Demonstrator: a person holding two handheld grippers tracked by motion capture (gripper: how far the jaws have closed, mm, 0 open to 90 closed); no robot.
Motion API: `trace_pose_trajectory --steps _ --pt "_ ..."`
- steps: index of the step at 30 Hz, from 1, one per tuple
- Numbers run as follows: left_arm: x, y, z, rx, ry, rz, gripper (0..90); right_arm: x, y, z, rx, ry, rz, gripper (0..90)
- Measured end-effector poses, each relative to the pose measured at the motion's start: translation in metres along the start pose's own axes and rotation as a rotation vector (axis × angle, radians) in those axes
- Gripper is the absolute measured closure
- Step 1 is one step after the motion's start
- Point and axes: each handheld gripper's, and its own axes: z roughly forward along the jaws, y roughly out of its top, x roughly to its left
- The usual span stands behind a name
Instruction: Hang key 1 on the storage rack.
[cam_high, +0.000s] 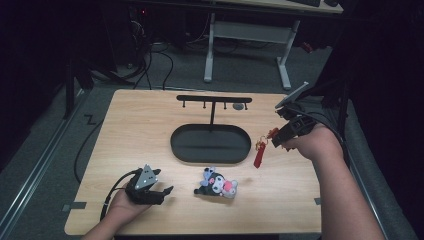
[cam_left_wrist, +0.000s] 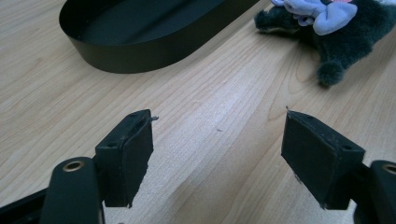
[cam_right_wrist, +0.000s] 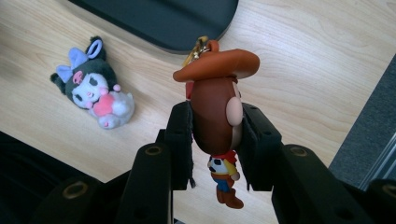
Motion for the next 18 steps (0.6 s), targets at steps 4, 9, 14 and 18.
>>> trace_pose_trajectory --steps 4,9,14,18 --pt "0.002 -0.002 -0.002 0.006 0.008 -0.004 25.5 0.001 0.008 0.0 -0.004 -0.01 -0.002 67.8" --pt "0.004 -0.004 -0.004 0.006 0.011 -0.022 25.5 0.002 0.02 0.0 -0.016 -0.007 0.005 67.8" --pt "0.005 -0.004 -0.004 0.008 0.009 -0.021 25.5 0.003 0.032 0.003 -0.019 -0.001 0.008 67.8" --pt "0.005 -0.003 -0.002 0.011 0.009 -0.017 25.6 0.006 0.043 0.007 -0.021 0.003 -0.013 67.8"
